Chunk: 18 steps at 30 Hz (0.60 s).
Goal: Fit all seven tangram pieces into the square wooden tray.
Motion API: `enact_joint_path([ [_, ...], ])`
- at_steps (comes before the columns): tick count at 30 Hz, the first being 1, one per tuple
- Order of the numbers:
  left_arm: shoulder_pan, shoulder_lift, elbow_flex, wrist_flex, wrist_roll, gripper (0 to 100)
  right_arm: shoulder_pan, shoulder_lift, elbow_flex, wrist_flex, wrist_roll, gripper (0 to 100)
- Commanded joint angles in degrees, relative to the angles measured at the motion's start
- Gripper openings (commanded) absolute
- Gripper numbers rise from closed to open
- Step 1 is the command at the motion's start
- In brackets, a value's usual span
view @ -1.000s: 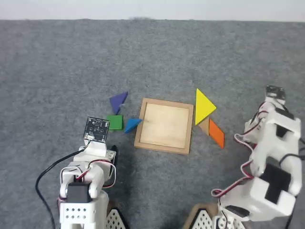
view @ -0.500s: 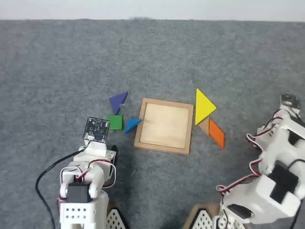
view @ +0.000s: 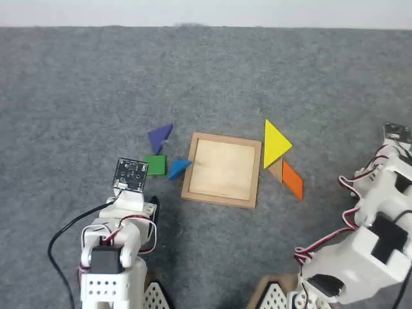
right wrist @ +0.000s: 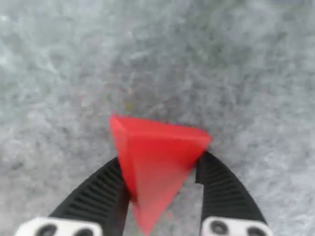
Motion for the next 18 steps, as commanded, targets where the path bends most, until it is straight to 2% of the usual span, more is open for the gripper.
enact_joint_path([
  [1,-0.1,-1.0,-0.9,0.3,-0.2,15,-0.7,-1.2,-1.1,2.2,1.8,12.1],
  [3,-0.1,-1.0,-0.9,0.3,-0.2,15,-1.5,-5.1,-1.1,4.4,1.8,10.7],
  [6,-0.1,-1.0,-0.9,0.3,-0.2,15,-4.2,-11.3,-1.1,8.5,1.2,1.3],
  [9,-0.1,-1.0,-0.9,0.3,-0.2,15,-9.3,-16.9,-1.1,13.1,-0.7,1.2],
  [13,-0.1,-1.0,-0.9,0.3,-0.2,15,-19.1,-22.5,-1.5,17.3,-4.4,0.6],
  [18,-0.1,-1.0,-0.9,0.3,-0.2,15,-35.7,-22.9,-9.1,23.6,-11.1,0.6],
])
